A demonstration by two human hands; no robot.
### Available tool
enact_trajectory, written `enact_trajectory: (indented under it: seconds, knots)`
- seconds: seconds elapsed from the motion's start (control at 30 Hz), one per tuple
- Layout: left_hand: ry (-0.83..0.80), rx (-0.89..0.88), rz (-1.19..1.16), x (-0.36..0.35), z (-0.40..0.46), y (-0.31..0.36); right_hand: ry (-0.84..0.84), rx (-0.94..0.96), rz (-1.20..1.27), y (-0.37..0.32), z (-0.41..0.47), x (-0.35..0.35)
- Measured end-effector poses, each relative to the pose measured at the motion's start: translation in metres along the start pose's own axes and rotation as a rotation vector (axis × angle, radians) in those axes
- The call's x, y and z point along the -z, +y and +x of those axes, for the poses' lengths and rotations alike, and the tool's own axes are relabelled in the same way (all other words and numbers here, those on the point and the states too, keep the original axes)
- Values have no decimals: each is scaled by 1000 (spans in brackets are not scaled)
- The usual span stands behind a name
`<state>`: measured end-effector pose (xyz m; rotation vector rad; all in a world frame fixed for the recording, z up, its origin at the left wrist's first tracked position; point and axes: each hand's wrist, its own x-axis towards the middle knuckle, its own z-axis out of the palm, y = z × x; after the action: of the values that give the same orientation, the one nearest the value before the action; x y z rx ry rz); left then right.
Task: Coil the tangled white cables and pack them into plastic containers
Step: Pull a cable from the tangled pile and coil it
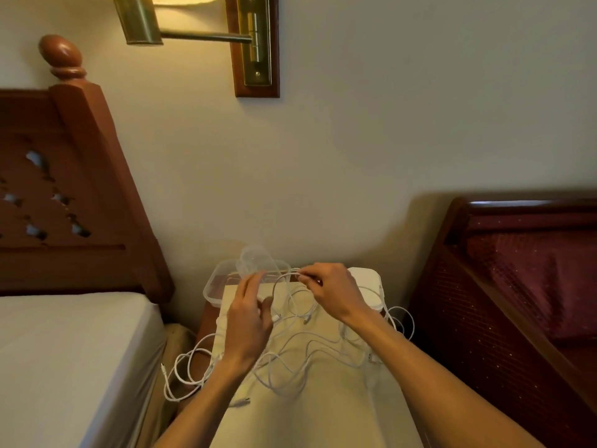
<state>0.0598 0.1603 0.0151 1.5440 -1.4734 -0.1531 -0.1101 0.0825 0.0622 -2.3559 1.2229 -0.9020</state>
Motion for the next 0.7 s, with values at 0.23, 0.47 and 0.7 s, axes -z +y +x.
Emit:
enact_trajectory:
  seconds: [0.23,0.47,0.7]
  knots:
    - [-103,-204,-129,56,86,70,37,65,36,-22,20,49]
    - [86,-456,-29,133,106,123,-86,-177,-68,24,0,80]
    - [-257,112,20,115,62,112,211,54,80,-43,27,147]
